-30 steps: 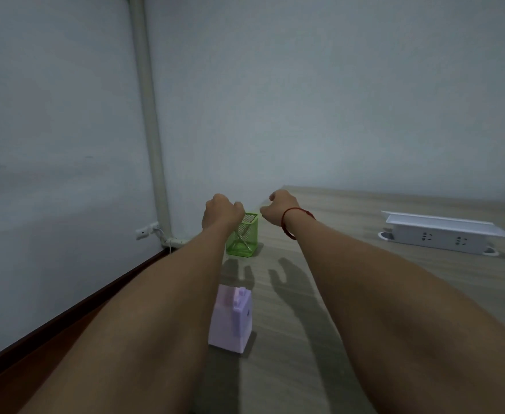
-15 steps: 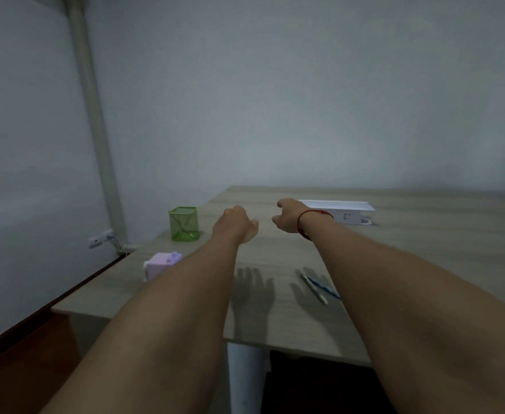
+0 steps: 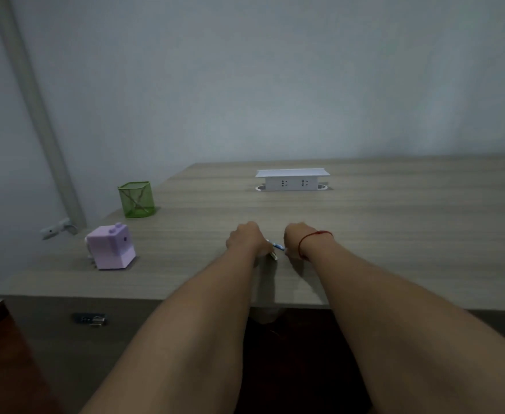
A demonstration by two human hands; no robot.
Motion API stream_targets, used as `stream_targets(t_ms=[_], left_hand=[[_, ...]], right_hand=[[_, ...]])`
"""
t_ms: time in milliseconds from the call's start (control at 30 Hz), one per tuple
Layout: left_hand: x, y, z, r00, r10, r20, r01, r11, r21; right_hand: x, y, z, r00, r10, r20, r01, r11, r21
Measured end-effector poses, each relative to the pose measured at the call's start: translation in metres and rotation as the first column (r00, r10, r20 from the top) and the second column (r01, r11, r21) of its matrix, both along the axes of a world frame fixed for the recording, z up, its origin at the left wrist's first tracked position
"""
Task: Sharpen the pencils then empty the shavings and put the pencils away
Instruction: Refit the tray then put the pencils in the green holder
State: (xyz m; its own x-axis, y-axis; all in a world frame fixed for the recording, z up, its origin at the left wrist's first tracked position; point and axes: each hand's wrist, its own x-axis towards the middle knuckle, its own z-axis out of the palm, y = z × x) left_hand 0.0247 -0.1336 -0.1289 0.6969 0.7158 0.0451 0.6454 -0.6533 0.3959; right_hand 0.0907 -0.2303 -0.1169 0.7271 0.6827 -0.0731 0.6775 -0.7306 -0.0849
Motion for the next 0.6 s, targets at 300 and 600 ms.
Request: stream_targets(t_ms=[300,600], left_hand=[[0.006,0.001,0.006,0.993,0.066,0.094,-0.070,0.997,0.030],[-0.051,0.086,0.101,0.921,0.106,0.376,-0.168,0.976,0.137]], right_hand=[[0.000,0.001,0.012,0.996,-0.090,-0.026,0.093,0.972,0.214],[-0.030,0.094,0.091,0.994,0.064,-0.093,-0.013,0.881,0.473]])
